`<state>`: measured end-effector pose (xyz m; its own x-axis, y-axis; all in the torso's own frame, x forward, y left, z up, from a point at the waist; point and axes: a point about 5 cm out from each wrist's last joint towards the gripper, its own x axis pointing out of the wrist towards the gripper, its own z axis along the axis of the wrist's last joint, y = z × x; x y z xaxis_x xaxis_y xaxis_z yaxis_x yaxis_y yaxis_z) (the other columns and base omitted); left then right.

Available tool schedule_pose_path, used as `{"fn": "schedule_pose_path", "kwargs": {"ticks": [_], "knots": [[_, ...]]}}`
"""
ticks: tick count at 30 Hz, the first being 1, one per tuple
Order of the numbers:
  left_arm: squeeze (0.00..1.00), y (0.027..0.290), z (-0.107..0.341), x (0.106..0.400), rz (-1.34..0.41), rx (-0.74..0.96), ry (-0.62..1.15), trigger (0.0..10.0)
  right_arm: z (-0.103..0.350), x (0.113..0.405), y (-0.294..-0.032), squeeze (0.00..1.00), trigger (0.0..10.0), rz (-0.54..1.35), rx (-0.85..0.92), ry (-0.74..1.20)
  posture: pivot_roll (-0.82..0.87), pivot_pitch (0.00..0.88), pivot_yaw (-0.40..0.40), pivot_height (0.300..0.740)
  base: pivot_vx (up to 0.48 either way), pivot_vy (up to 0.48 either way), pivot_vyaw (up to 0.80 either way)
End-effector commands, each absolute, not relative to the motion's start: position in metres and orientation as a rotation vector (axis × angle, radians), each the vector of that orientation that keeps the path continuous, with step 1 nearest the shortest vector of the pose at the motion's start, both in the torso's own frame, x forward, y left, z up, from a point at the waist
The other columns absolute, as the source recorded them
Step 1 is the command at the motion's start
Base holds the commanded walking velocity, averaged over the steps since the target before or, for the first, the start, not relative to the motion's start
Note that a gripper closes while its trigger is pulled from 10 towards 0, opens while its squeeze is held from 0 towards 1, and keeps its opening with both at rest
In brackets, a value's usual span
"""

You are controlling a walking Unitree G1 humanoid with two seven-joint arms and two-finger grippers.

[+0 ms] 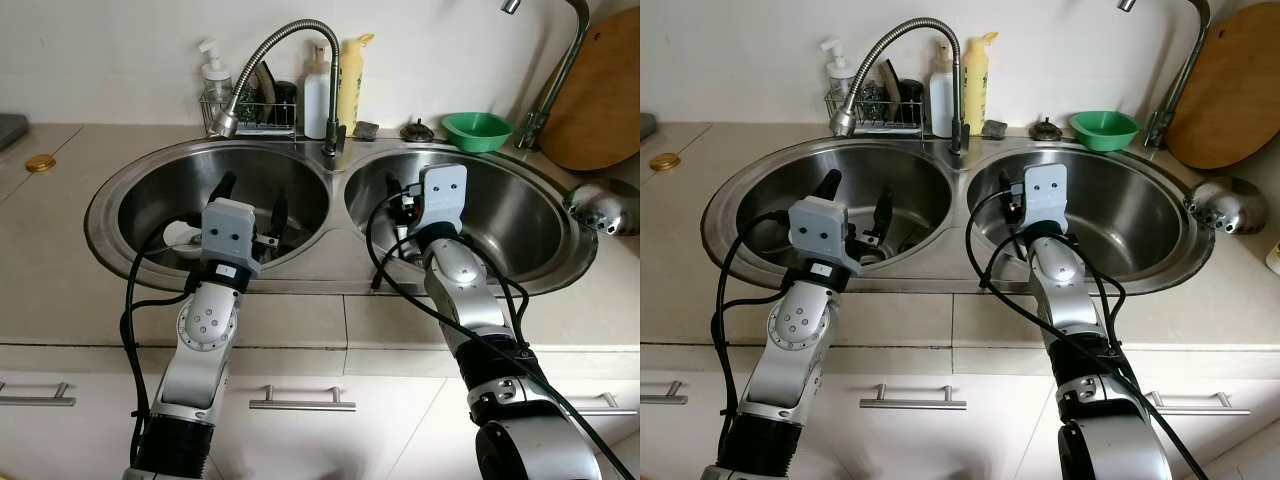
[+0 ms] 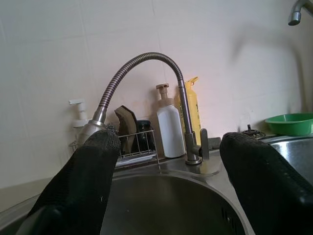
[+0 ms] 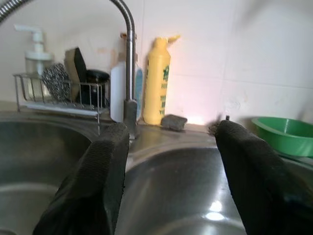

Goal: Kitchen organization

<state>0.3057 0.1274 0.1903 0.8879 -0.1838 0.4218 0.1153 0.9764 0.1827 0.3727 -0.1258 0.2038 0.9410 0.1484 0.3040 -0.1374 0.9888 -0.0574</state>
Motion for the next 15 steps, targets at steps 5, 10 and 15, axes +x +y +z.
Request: {"fn": "schedule_pose_path", "kwargs": {"ticks": [5,10,15], "knots": [[0.0,0.128,0.188,0.305,-0.159,0.155,-0.449,10.0,0.229,0.362,-0.12,1.0,10.0,0.209,0.099,-0.434,0.08,0.0,-0.011,0.74,0.0,0.0,0.0],[0.0,0.128,0.188,0.305,-0.163,0.136,-0.446,10.0,0.246,0.357,-0.116,1.0,10.0,0.23,0.123,-0.494,0.08,0.0,-0.012,0.74,0.0,0.0,0.0],[0.0,0.126,0.19,0.304,-0.169,0.115,-0.459,10.0,0.248,0.355,-0.117,0.0,10.0,0.208,0.129,-0.49,0.08,0.0,-0.012,0.74,0.0,0.0,0.0]]}}
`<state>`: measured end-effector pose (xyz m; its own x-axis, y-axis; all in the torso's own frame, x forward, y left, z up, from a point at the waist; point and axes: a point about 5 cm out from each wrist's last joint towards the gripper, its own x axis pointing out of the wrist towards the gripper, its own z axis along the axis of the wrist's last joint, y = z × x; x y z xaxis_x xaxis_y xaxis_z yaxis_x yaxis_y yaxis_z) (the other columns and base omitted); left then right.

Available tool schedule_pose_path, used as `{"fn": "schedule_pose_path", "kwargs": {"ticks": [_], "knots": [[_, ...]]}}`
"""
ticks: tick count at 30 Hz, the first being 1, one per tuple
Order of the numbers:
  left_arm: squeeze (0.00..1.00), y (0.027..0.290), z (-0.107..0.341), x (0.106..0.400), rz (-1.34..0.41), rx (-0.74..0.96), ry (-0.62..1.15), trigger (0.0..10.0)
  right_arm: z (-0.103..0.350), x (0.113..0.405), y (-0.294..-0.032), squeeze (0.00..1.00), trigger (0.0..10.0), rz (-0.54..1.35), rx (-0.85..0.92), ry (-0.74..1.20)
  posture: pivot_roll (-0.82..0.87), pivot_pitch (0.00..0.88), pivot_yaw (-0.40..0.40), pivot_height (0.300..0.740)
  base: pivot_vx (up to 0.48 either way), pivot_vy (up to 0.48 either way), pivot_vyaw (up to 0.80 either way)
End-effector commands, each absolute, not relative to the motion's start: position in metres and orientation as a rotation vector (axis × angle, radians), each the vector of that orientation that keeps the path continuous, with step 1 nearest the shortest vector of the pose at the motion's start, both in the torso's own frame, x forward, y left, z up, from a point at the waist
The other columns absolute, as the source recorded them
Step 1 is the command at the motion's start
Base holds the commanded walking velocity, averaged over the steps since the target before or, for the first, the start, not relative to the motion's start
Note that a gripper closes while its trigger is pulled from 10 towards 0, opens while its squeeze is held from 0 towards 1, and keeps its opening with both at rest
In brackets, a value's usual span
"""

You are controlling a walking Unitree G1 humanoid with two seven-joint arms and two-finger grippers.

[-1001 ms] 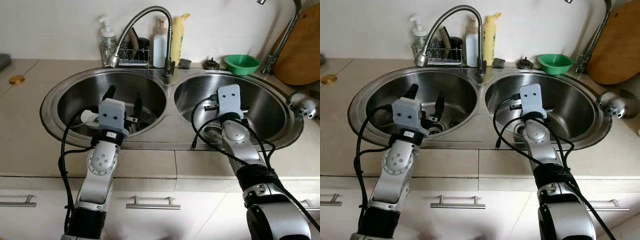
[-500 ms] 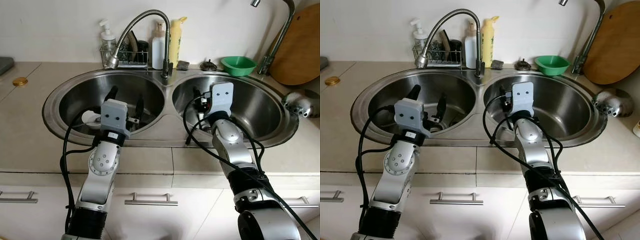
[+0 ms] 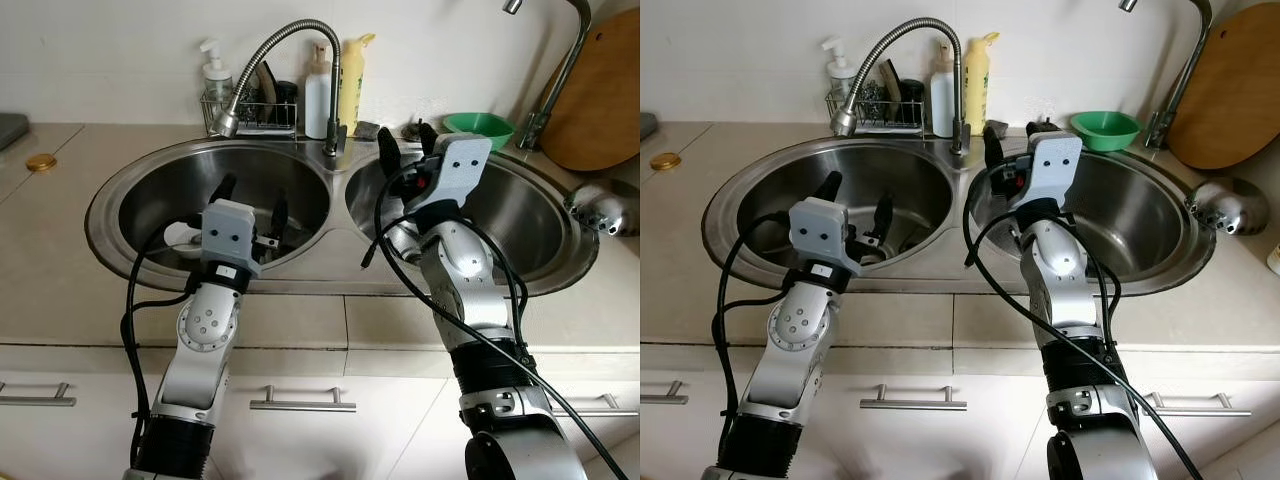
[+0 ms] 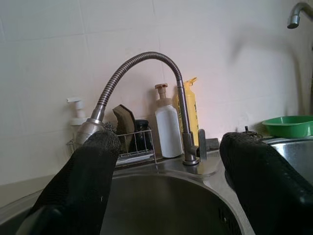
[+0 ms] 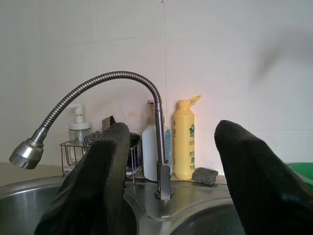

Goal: Kitchen organization

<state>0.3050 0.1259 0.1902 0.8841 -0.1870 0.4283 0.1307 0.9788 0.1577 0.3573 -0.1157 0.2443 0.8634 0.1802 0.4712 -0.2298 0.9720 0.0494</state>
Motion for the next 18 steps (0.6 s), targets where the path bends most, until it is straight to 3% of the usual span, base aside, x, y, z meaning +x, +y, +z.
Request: {"fn": "schedule_pose_path", "kwargs": {"ticks": [1,10,18], "knots": [[0.0,0.126,0.19,0.304,-0.168,0.113,-0.459,10.0,0.248,0.355,-0.117,0.0,10.0,0.207,0.13,-0.488,0.08,0.0,-0.012,0.74,0.0,0.0,0.0],[0.0,0.128,0.19,0.304,-0.167,0.107,-0.456,10.0,0.243,0.345,-0.118,0.0,10.0,0.212,0.096,-0.482,0.08,0.0,-0.007,0.74,0.0,0.0,0.0],[0.0,0.126,0.191,0.305,-0.179,0.107,-0.46,10.0,0.239,0.34,-0.115,0.0,10.0,0.222,0.086,-0.48,0.08,0.0,-0.006,0.74,0.0,0.405,0.0]]}}
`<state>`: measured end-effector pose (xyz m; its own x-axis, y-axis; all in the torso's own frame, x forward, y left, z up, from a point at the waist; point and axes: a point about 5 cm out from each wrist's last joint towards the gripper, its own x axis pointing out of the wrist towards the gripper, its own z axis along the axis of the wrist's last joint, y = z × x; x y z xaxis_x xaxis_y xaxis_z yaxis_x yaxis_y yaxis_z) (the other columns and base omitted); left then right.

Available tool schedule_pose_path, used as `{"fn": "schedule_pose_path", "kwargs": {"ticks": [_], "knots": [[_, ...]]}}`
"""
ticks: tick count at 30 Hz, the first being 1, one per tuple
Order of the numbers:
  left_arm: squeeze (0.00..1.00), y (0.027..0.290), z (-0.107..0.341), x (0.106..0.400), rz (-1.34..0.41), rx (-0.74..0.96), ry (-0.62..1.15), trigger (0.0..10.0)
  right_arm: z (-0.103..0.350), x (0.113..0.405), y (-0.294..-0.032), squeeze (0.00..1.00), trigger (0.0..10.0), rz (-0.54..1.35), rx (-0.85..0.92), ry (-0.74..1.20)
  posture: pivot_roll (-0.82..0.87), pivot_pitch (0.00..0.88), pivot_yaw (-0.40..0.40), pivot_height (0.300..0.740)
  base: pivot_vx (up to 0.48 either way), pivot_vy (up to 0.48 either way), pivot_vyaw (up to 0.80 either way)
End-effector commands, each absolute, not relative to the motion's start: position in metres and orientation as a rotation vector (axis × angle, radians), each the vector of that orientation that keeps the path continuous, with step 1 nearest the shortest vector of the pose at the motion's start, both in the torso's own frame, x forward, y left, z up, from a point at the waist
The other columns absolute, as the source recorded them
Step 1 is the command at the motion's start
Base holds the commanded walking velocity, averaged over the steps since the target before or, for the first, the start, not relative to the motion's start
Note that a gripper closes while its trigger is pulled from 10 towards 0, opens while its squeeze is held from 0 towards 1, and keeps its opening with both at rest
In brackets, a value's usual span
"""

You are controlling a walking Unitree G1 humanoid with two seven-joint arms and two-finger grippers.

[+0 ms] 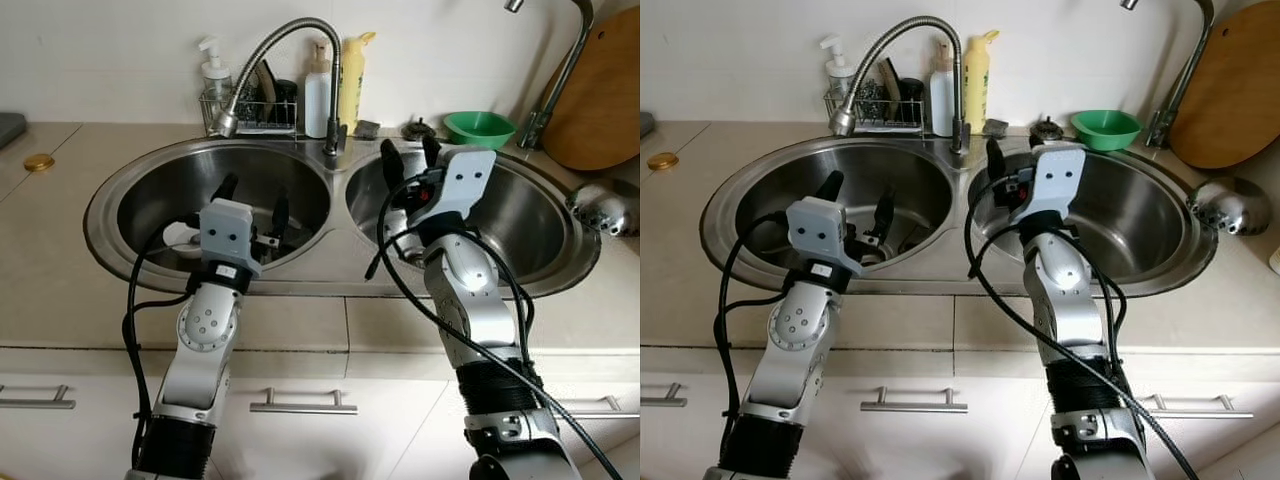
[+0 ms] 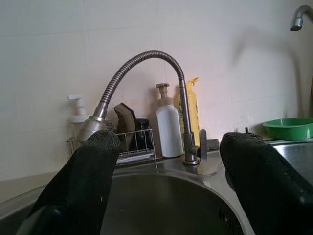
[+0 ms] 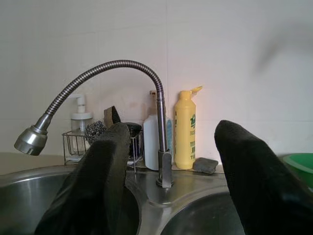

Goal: Kitchen organization

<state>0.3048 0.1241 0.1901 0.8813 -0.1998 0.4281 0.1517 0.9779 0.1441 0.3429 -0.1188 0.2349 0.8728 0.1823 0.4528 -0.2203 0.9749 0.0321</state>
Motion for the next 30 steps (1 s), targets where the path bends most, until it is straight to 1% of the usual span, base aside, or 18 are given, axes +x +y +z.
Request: {"fn": "schedule_pose_path", "kwargs": {"ticks": [1,6,11,18,27,30], "knots": [[0.0,0.126,0.191,0.305,-0.181,0.105,-0.459,10.0,0.239,0.338,-0.112,0.0,10.0,0.236,0.073,-0.483,0.08,0.0,-0.007,0.74,0.0,0.469,0.0],[0.0,0.126,0.191,0.304,-0.184,0.105,-0.459,10.0,0.237,0.334,-0.105,0.0,10.0,0.277,0.034,-0.497,0.08,0.0,-0.008,0.74,0.0,0.469,0.0],[0.0,0.126,0.191,0.304,-0.185,0.104,-0.46,10.0,0.232,0.33,-0.104,0.0,10.0,0.288,0.004,-0.491,0.08,0.0,-0.008,0.74,0.0,0.469,0.0],[0.0,0.125,0.19,0.304,-0.19,0.105,-0.46,10.0,0.224,0.326,-0.105,0.0,10.0,0.284,-0.036,-0.475,0.08,0.0,-0.009,0.74,0.0,0.469,0.0],[0.0,0.124,0.189,0.302,-0.196,0.109,-0.463,10.0,0.21,0.317,-0.116,0.0,10.0,0.227,-0.088,-0.458,0.07,0.0,-0.008,0.74,0.0,0.467,0.0],[0.0,0.123,0.19,0.3,-0.203,0.115,-0.487,10.0,0.207,0.313,-0.119,0.0,10.0,0.216,-0.104,-0.459,0.06,0.0,-0.007,0.74,0.0,0.0,0.0]]}}
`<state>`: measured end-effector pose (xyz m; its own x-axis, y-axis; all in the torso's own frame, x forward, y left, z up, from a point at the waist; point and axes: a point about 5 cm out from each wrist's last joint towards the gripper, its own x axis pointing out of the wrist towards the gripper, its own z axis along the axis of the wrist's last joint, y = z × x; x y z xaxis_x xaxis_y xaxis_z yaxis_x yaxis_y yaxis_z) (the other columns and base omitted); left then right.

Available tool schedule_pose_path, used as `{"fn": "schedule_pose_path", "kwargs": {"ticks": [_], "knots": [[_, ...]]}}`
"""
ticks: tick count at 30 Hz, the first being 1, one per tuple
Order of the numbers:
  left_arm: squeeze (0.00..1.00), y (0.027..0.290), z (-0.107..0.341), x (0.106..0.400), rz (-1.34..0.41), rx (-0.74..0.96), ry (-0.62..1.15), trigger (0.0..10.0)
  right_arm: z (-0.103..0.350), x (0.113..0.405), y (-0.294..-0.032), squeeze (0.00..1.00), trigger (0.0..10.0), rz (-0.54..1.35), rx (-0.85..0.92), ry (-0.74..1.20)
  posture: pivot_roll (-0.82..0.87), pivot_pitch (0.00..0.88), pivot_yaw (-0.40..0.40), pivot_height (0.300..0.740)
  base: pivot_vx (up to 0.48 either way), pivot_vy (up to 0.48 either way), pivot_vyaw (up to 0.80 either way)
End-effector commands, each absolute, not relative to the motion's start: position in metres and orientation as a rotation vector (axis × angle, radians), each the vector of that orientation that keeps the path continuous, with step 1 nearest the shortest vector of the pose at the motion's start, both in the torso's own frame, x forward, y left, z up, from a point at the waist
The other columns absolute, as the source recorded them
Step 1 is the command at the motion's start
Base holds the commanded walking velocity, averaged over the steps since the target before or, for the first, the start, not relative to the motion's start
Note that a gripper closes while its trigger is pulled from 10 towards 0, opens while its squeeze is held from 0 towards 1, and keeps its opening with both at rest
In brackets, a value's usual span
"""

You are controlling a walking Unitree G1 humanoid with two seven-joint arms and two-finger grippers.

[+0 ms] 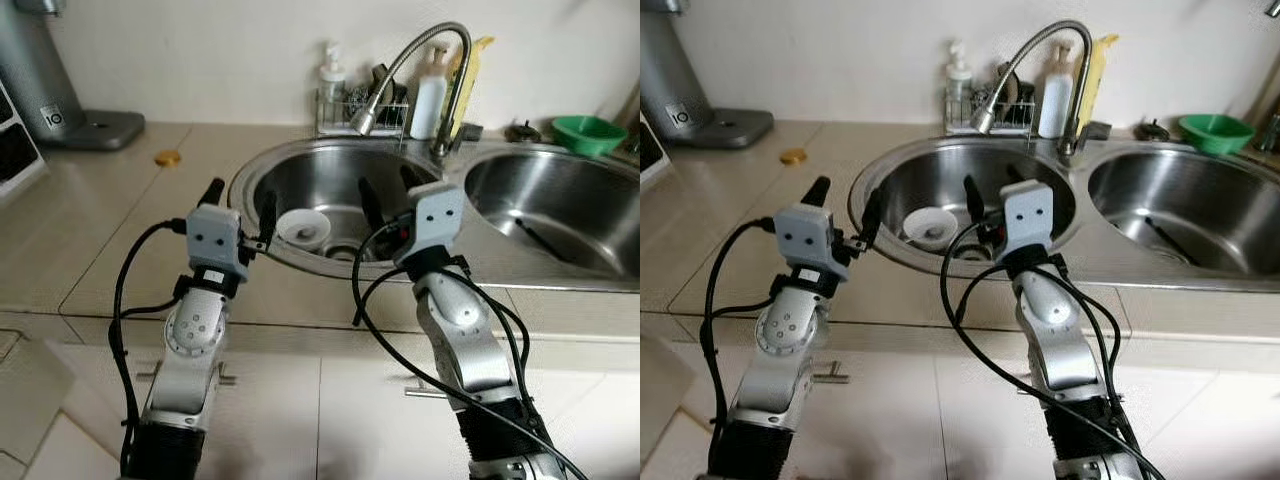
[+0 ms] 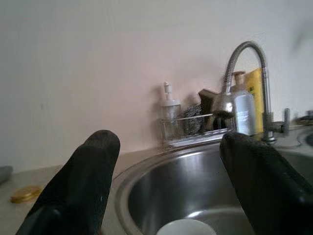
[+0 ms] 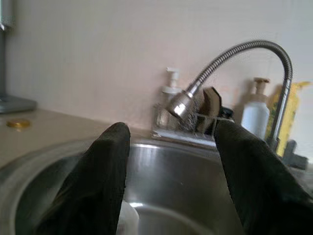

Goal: Kitchen organization

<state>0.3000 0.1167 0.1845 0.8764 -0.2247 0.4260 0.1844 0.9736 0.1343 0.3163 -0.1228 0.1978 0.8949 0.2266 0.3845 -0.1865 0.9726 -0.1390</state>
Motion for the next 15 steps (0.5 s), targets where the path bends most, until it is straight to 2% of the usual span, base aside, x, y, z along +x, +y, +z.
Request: {"fn": "schedule_pose_path", "kwargs": {"ticks": [1,4,15], "knots": [[0.0,0.122,0.19,0.299,-0.211,0.118,-0.496,10.0,0.204,0.31,-0.119,0.0,10.0,0.216,-0.118,-0.459,0.06,0.0,-0.007,0.74,0.0,0.0,0.0],[0.0,0.121,0.189,0.298,-0.22,0.138,-0.49,10.0,0.201,0.307,-0.119,0.0,10.0,0.218,-0.144,-0.458,0.06,0.0,-0.005,0.74,0.0,0.0,0.0],[0.0,0.119,0.184,0.297,-0.234,0.169,-0.48,10.0,0.192,0.299,-0.134,0.0,10.0,0.182,-0.126,-0.436,0.05,0.0,-0.002,0.74,0.0,0.0,-0.8]]}}
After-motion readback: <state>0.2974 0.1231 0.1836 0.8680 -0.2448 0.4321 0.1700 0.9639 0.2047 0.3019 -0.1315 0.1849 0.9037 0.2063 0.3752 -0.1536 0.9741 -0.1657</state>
